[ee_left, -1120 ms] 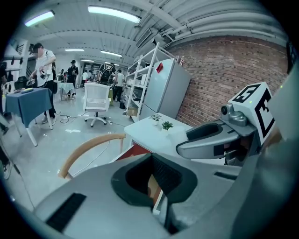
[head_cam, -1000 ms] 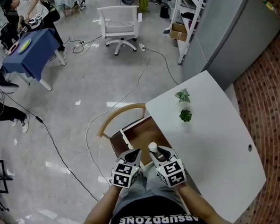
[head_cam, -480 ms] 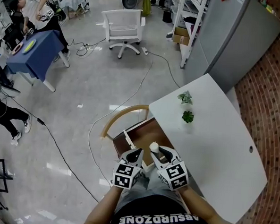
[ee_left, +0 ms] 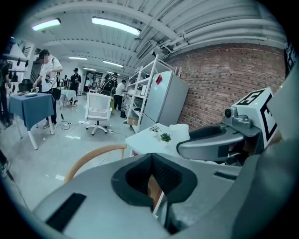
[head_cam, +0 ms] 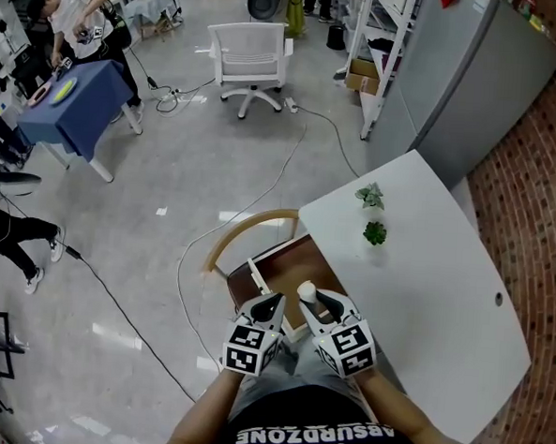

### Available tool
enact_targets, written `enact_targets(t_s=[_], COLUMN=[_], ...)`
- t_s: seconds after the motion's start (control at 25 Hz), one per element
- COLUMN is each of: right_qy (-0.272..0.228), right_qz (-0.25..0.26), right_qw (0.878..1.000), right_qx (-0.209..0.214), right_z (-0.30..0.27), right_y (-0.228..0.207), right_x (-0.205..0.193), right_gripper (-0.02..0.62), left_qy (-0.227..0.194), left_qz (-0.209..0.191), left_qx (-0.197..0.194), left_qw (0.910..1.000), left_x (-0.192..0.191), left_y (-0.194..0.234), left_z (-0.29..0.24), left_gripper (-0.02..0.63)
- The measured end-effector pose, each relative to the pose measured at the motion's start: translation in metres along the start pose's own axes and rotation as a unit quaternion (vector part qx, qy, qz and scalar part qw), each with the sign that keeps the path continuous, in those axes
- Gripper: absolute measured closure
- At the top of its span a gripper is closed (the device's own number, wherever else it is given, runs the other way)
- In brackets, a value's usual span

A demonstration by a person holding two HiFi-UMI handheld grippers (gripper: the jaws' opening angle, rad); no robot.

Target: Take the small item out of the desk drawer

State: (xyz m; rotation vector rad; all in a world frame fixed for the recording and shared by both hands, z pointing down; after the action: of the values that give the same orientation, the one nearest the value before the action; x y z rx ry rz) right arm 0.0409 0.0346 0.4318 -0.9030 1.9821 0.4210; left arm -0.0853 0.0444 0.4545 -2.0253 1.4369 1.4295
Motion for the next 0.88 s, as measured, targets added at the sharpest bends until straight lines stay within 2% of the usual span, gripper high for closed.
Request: enact_targets(t_s=[0.88], right_qy=[0.004], right_qz=[0.005], right_qw=[1.000], right_qx=[0.007], right_z=[0.012], right_y=[0.004], right_x=[-0.007], right_gripper=[0.474], left_qy=[0.000], left_qz=[0.005], left_qx=[0.004], left_qw=[1.0000], left_x=[-0.012], left_y=[-0.013], left_z=[0.009], left_gripper=[0.600])
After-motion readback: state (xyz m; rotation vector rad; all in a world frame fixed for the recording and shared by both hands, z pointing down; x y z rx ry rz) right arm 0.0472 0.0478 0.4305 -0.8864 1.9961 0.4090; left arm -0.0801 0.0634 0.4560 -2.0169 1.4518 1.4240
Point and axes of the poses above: the fingertips, and each gripper's own axes: z backward along the fingers, y to its left, x out of its top, the point moved 7 cm from there along z, backward along the fingers, and after that the axes turned 3 degrees about -x, right-handed, at the moved point
